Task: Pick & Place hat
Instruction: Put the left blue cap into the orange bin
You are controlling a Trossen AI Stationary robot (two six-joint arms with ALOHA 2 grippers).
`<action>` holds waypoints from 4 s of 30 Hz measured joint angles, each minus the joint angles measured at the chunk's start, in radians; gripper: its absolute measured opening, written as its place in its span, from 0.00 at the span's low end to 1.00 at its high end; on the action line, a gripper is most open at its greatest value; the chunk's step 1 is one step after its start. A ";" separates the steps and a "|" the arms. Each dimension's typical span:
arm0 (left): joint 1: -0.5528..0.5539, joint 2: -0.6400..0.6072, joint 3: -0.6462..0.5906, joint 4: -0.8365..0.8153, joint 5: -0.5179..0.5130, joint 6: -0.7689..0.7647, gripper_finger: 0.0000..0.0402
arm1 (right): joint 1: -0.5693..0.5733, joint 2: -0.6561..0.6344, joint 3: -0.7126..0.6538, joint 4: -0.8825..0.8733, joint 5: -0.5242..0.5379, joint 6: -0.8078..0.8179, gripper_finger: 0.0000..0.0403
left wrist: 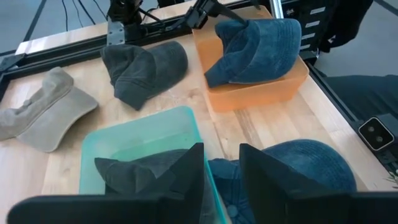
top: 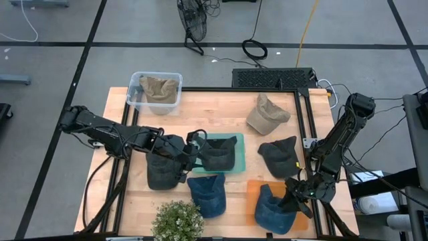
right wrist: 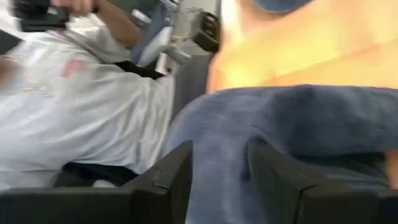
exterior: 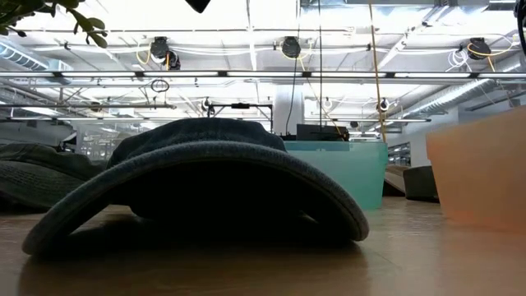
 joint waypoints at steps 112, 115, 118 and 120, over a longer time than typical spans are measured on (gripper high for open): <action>0.146 -0.113 0.000 -0.005 0.128 0.080 0.28 | -0.248 0.509 1.012 -1.305 -0.190 -0.120 0.00; 0.146 -0.113 0.000 -0.005 0.128 0.073 0.28 | -0.248 0.508 1.046 -1.342 -0.119 -0.157 0.00; 0.146 -0.113 0.000 -0.020 0.128 0.071 0.28 | -0.248 0.513 1.024 -1.370 -0.140 -0.154 0.00; 0.146 -0.113 0.000 -0.031 0.128 0.070 0.28 | -0.248 0.527 0.994 -1.361 -0.183 -0.154 0.00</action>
